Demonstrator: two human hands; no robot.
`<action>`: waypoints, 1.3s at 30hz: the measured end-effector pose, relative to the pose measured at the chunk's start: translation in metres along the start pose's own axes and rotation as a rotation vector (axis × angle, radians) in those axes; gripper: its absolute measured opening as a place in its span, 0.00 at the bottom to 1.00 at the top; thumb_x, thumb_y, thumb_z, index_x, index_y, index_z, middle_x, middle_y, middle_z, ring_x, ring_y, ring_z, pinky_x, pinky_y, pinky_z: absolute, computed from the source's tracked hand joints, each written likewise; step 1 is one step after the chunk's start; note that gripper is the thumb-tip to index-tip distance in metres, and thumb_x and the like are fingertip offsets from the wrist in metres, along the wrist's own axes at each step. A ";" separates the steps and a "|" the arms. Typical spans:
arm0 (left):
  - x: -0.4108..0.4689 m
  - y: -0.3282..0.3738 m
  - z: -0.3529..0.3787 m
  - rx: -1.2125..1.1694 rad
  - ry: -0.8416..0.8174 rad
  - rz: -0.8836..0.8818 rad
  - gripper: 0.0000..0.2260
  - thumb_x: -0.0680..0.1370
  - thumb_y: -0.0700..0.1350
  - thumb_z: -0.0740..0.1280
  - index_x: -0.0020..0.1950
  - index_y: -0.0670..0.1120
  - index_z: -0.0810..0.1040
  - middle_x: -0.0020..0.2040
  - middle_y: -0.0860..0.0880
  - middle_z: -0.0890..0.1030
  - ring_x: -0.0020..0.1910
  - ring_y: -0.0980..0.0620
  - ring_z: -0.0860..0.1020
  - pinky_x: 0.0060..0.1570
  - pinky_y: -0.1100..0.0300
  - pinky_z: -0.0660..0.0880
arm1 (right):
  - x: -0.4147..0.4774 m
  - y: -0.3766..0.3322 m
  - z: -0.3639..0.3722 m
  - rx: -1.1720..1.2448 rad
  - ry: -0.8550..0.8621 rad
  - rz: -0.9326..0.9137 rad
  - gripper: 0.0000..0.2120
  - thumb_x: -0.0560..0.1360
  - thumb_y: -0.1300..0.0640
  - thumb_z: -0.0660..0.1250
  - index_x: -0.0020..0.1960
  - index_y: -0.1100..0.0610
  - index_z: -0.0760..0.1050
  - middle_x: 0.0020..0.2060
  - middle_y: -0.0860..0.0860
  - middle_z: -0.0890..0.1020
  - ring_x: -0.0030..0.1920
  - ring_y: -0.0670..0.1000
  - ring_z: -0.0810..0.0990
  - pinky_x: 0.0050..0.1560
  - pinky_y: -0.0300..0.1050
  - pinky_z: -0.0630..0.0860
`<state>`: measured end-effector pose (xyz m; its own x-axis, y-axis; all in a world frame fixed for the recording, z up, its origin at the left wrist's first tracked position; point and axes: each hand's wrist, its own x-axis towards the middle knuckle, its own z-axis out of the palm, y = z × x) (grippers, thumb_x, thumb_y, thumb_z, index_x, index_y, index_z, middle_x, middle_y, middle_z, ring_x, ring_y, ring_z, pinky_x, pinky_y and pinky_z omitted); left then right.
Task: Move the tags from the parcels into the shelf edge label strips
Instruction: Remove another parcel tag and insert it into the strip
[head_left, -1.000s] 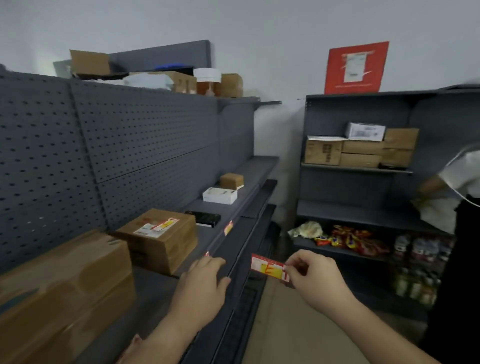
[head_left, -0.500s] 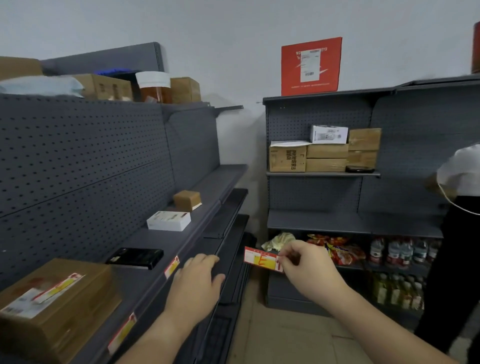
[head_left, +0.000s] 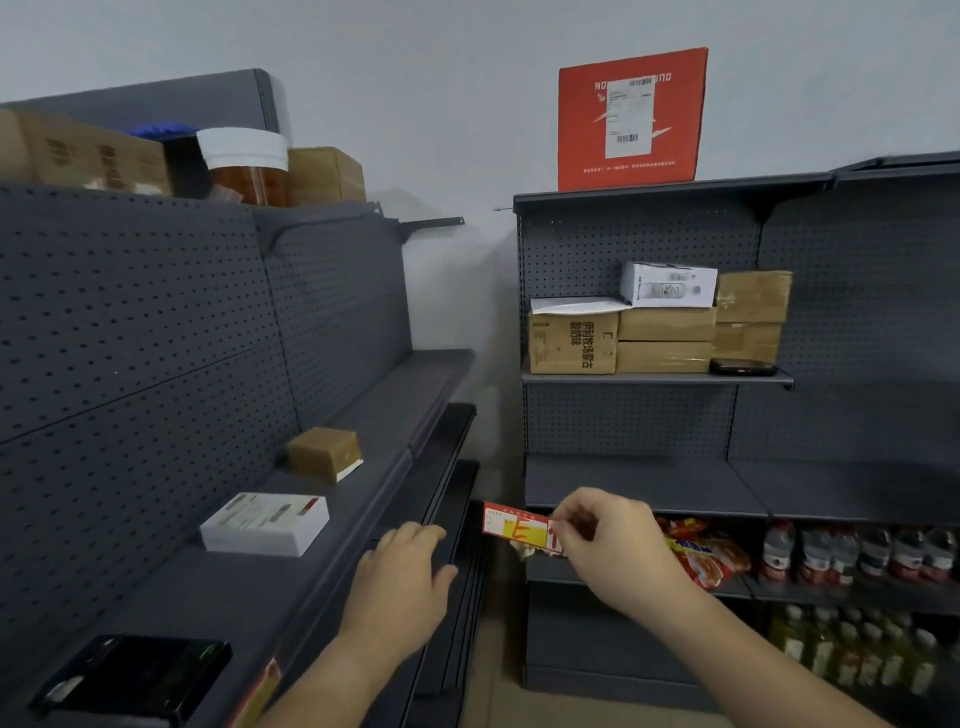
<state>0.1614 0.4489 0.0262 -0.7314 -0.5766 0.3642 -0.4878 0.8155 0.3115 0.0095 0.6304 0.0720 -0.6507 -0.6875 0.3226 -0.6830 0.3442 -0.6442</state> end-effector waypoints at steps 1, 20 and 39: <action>0.019 -0.008 0.005 -0.004 -0.004 0.008 0.19 0.79 0.55 0.64 0.69 0.55 0.70 0.63 0.59 0.73 0.63 0.58 0.70 0.63 0.57 0.69 | 0.018 0.002 0.006 -0.001 0.003 0.006 0.04 0.77 0.54 0.69 0.48 0.44 0.79 0.42 0.40 0.81 0.43 0.40 0.80 0.41 0.33 0.78; 0.260 -0.099 0.100 0.061 -0.016 -0.087 0.18 0.79 0.54 0.63 0.68 0.55 0.70 0.62 0.57 0.73 0.62 0.56 0.69 0.60 0.58 0.67 | 0.309 0.070 0.112 0.098 -0.115 -0.040 0.06 0.76 0.55 0.69 0.44 0.45 0.80 0.40 0.41 0.82 0.41 0.40 0.80 0.40 0.36 0.79; 0.127 -0.137 0.124 0.336 0.188 -0.954 0.10 0.74 0.50 0.66 0.55 0.54 0.77 0.51 0.53 0.75 0.52 0.49 0.74 0.48 0.56 0.70 | 0.376 -0.003 0.308 0.287 -0.915 -0.681 0.08 0.77 0.59 0.69 0.40 0.49 0.78 0.36 0.43 0.81 0.40 0.36 0.78 0.35 0.28 0.72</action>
<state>0.0759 0.2696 -0.0793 0.1023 -0.9668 0.2342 -0.9560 -0.0305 0.2917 -0.1311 0.1737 -0.0187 0.3805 -0.9173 0.1178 -0.6218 -0.3480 -0.7016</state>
